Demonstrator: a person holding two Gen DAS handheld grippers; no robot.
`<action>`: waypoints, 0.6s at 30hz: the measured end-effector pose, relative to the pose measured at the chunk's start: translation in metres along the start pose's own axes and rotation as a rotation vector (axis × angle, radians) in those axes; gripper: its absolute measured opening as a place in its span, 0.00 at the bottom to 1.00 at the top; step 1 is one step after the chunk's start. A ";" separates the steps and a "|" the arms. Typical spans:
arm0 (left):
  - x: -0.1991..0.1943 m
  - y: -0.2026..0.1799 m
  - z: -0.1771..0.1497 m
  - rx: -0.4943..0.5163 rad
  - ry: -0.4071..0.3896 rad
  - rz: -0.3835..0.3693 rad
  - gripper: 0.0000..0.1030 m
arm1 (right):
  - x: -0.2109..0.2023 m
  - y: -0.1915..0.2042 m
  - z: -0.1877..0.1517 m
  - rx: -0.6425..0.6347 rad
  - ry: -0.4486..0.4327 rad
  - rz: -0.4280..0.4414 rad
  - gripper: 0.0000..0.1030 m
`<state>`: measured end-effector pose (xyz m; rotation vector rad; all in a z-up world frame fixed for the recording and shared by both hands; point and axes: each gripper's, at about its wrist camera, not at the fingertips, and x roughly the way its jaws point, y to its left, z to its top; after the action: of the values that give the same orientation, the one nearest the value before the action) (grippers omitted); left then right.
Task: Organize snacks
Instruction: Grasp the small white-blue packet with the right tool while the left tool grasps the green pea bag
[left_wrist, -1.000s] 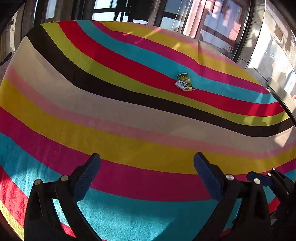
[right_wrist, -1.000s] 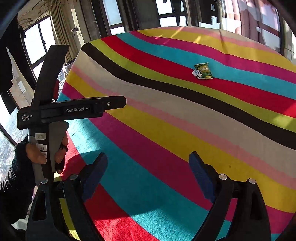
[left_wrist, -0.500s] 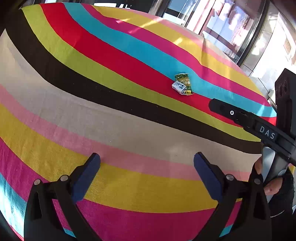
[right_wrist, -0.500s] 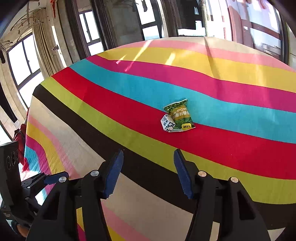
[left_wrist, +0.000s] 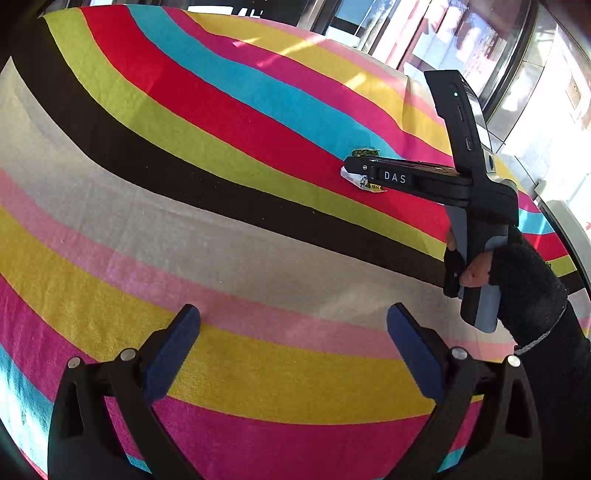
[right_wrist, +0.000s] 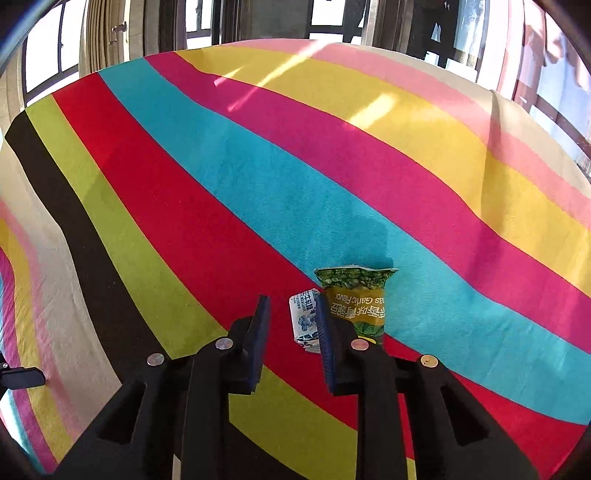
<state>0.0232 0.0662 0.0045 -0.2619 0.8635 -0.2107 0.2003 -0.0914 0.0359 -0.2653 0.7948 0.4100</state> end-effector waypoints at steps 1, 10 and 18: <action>0.000 0.000 0.000 0.000 0.000 0.001 0.98 | 0.001 -0.001 -0.001 -0.010 0.009 -0.011 0.21; -0.001 0.001 0.000 0.000 -0.001 -0.001 0.98 | 0.000 -0.014 -0.012 0.001 0.044 0.047 0.33; 0.000 0.001 0.000 0.000 -0.001 0.000 0.98 | -0.010 -0.011 -0.032 -0.061 0.049 0.046 0.33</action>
<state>0.0231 0.0674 0.0040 -0.2623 0.8622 -0.2107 0.1785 -0.1154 0.0226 -0.3148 0.8381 0.4733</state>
